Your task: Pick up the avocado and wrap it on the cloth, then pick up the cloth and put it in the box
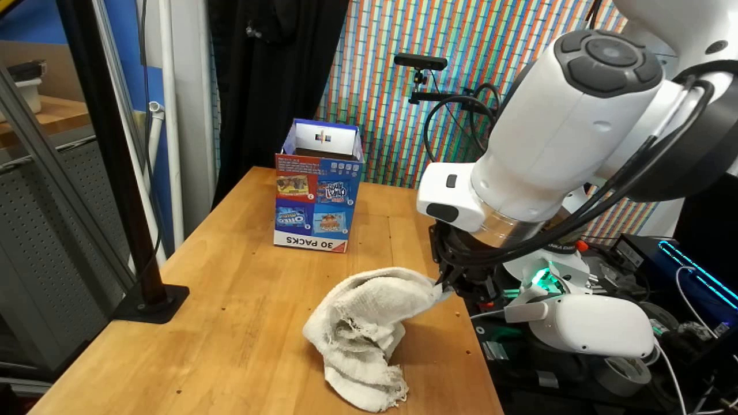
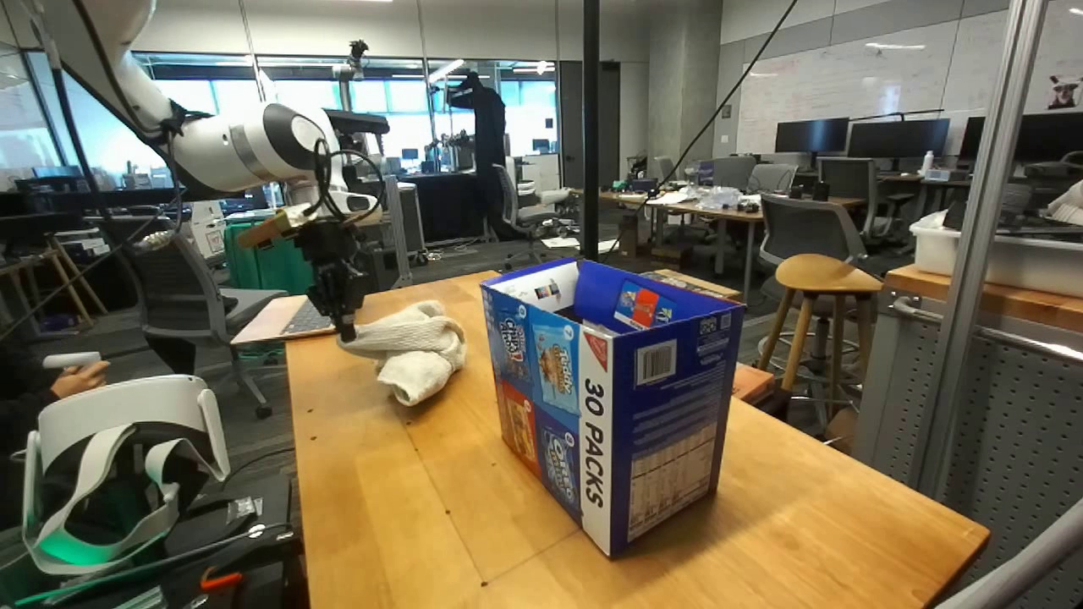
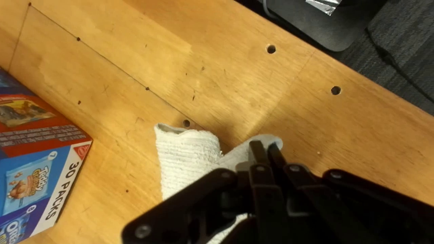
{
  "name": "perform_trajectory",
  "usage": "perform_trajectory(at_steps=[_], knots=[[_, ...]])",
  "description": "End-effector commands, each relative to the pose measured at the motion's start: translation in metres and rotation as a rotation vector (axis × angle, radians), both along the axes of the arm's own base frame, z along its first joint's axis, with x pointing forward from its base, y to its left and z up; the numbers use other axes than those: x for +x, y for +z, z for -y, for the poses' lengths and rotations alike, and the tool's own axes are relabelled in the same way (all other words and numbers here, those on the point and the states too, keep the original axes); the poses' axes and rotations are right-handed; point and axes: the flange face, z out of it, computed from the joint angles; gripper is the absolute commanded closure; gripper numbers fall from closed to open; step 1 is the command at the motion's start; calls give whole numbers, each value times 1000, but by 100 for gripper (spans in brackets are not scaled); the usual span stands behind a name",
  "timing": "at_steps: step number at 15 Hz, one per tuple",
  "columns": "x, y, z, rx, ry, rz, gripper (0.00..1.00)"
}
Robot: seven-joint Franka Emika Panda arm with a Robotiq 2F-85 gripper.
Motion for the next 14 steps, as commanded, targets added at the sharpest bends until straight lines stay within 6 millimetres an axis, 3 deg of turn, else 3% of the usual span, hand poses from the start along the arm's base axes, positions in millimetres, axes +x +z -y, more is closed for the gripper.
perform_trajectory(at_steps=[1,8,14], knots=[[-4,-8,13,43,-17,0,95],[11,-46,16,90,-22,-29,94],[50,-83,42,93,-79,-82,95]])
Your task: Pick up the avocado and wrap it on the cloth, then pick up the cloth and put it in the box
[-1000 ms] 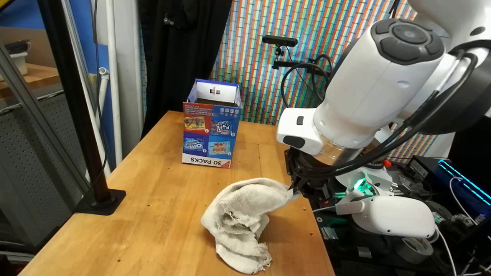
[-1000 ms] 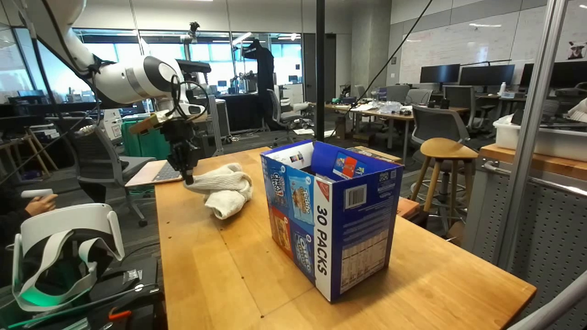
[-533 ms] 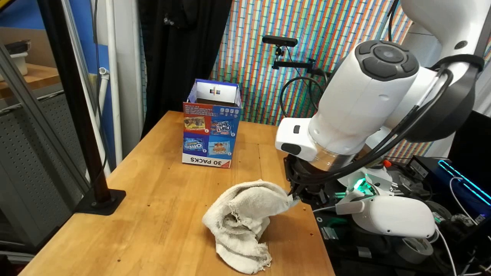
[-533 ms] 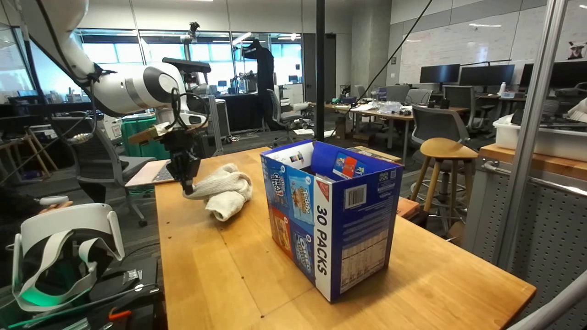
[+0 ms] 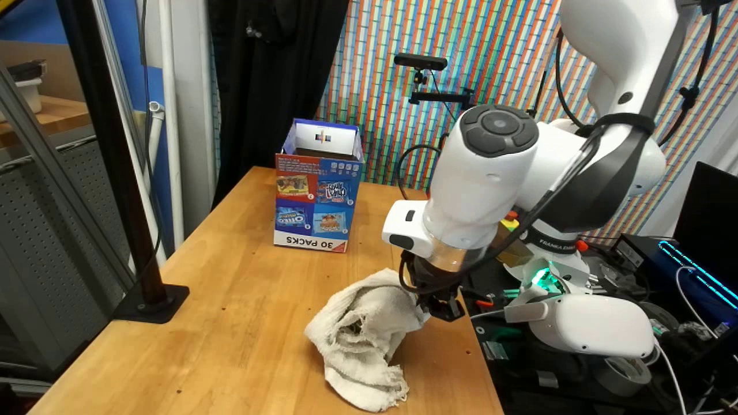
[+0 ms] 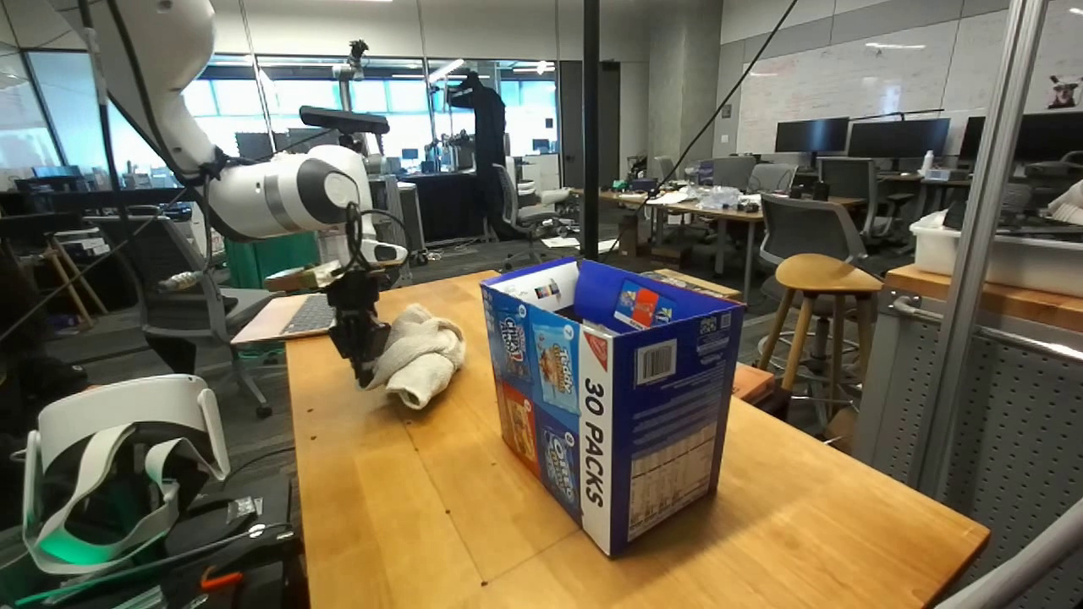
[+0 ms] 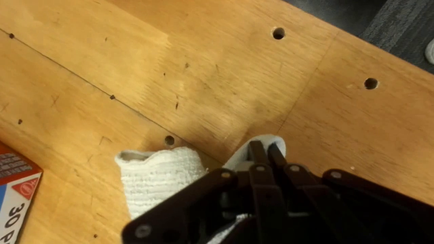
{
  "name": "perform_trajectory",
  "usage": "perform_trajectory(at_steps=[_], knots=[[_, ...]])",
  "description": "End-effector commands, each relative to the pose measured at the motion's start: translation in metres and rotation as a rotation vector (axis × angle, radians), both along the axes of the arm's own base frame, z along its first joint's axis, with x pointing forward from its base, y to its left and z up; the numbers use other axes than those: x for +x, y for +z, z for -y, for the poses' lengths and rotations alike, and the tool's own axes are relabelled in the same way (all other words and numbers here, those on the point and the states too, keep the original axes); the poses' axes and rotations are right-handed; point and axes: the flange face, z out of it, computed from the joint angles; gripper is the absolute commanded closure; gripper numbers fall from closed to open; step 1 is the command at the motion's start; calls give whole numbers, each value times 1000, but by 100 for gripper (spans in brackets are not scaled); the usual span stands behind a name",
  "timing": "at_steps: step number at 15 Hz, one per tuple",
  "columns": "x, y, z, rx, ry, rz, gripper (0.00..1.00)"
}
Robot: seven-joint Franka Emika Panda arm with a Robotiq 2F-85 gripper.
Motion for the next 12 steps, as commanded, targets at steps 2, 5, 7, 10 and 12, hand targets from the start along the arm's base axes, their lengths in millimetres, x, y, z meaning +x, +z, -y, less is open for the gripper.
perform_trajectory(at_steps=[2,5,7,10,12], knots=[[39,-25,27,11,-43,-45,94],[55,-39,46,2,-74,-74,94],[62,-43,55,1,-91,-87,94],[64,-41,58,-1,-100,-86,94],[62,-37,58,-3,-105,-77,92]])
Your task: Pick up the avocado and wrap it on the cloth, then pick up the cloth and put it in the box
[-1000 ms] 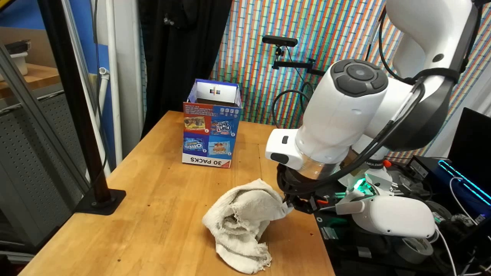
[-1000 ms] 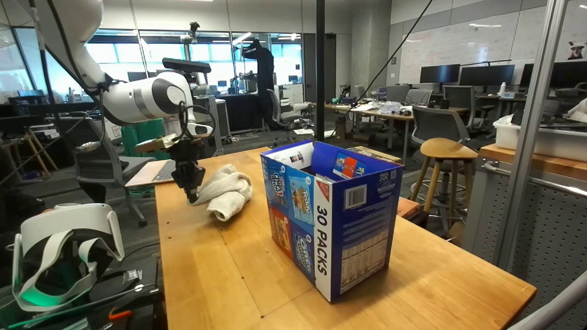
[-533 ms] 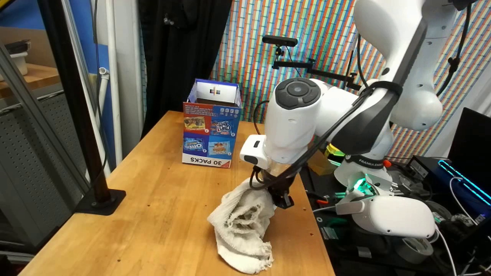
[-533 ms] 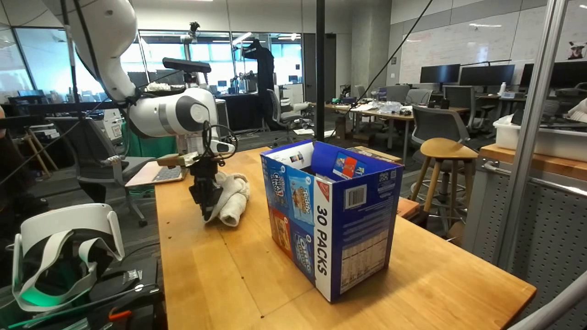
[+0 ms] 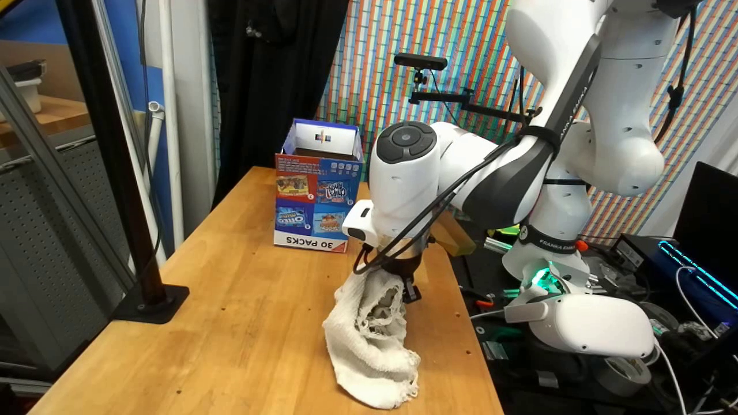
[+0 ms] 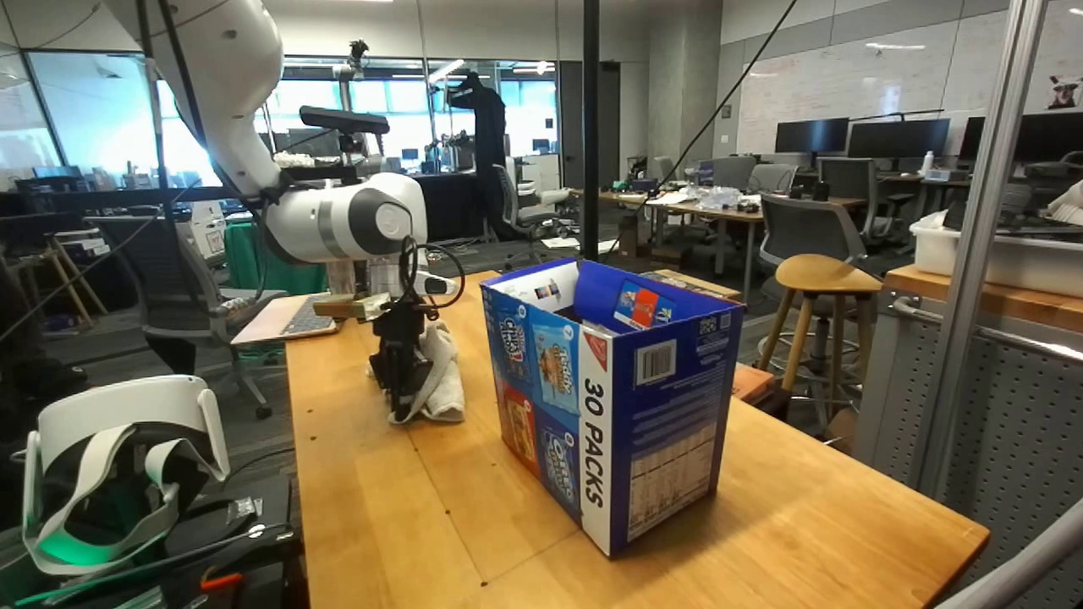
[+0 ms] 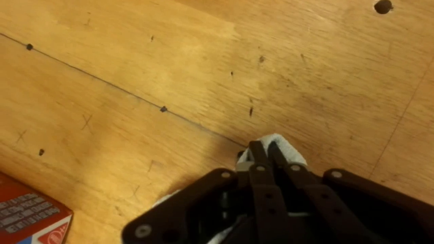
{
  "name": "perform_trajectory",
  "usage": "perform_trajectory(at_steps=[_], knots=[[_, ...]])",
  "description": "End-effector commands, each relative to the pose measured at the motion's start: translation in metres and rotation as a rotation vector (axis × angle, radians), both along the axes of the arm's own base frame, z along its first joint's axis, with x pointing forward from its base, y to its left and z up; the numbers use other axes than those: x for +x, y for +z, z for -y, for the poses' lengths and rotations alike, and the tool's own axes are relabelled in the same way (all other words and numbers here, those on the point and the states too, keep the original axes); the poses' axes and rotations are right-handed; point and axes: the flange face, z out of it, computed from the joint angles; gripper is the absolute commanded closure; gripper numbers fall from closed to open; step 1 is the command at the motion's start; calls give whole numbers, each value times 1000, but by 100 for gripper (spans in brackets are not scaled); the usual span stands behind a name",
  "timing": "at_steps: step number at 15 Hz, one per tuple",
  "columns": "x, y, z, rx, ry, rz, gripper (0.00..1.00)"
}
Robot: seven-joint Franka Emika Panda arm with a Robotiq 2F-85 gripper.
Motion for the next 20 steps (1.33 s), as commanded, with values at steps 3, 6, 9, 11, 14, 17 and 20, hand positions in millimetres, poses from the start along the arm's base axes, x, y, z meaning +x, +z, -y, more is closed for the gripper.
perform_trajectory(at_steps=[3,6,9,11,14,17,20], knots=[[1,18,-1,12,-7,29,67],[2,55,-11,0,28,98,46],[3,109,-33,-8,97,193,24],[0,142,-54,-11,151,246,8],[-12,171,-87,12,217,291,0],[-25,165,-115,51,272,281,0],[-32,148,-131,61,320,249,0]])
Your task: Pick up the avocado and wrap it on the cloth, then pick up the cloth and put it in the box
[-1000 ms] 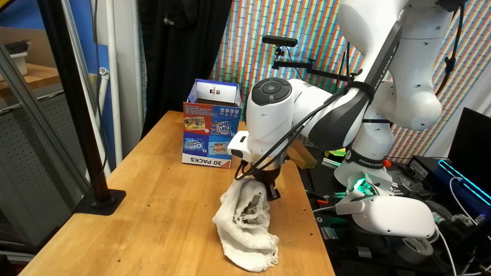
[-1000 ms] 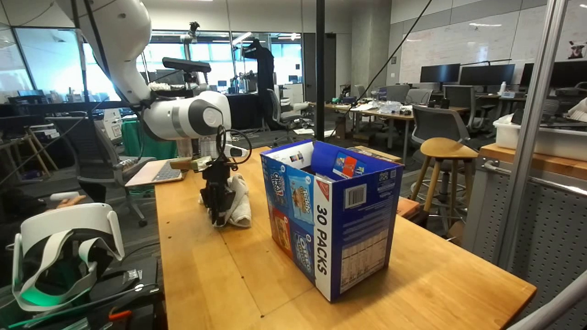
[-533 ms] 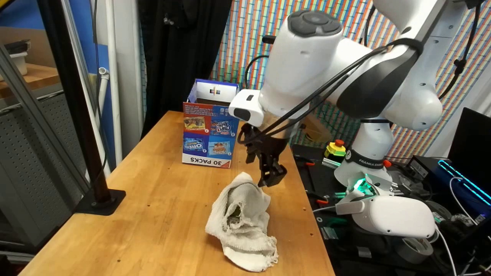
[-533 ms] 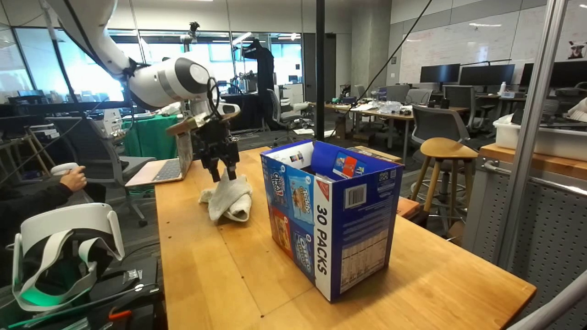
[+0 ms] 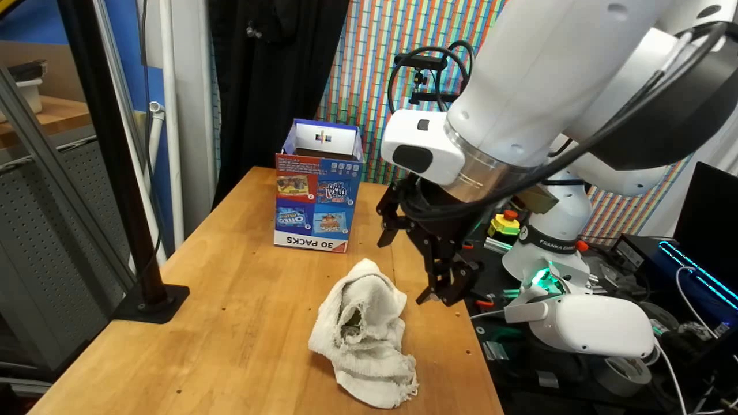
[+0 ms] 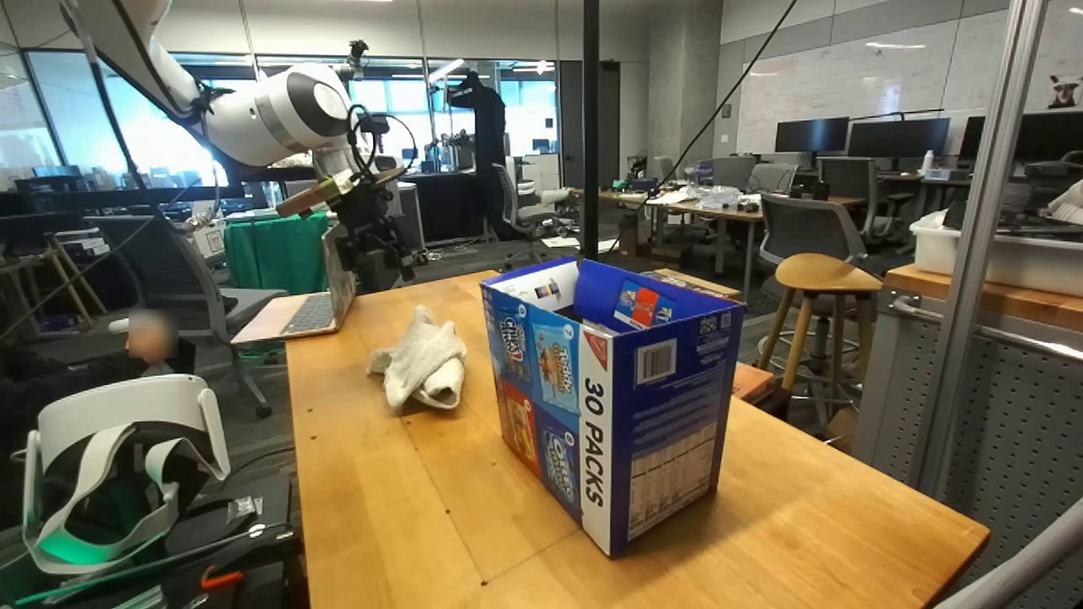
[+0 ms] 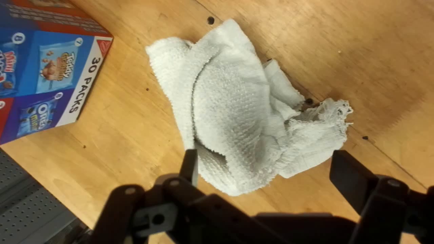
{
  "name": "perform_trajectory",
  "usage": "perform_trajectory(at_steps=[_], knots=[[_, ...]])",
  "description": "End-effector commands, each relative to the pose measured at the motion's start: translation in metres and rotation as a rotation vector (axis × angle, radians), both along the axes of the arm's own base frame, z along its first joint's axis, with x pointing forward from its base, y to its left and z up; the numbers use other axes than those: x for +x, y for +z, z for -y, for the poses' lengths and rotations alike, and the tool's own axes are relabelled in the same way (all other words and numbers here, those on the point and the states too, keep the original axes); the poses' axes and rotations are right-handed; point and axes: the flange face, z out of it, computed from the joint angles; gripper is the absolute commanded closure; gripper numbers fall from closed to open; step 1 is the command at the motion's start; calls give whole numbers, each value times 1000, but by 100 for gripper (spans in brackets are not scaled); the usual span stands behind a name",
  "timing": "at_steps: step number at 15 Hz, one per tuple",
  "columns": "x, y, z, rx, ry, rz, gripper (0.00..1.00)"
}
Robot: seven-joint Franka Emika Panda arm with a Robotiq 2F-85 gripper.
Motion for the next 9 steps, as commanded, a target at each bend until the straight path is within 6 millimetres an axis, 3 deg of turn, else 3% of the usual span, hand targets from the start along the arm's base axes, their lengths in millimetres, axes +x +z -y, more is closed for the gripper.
perform_trajectory(at_steps=[1,9], knots=[[2,-16,-20,0,60,-29,0],[3,-64,-64,16,109,-115,0]])
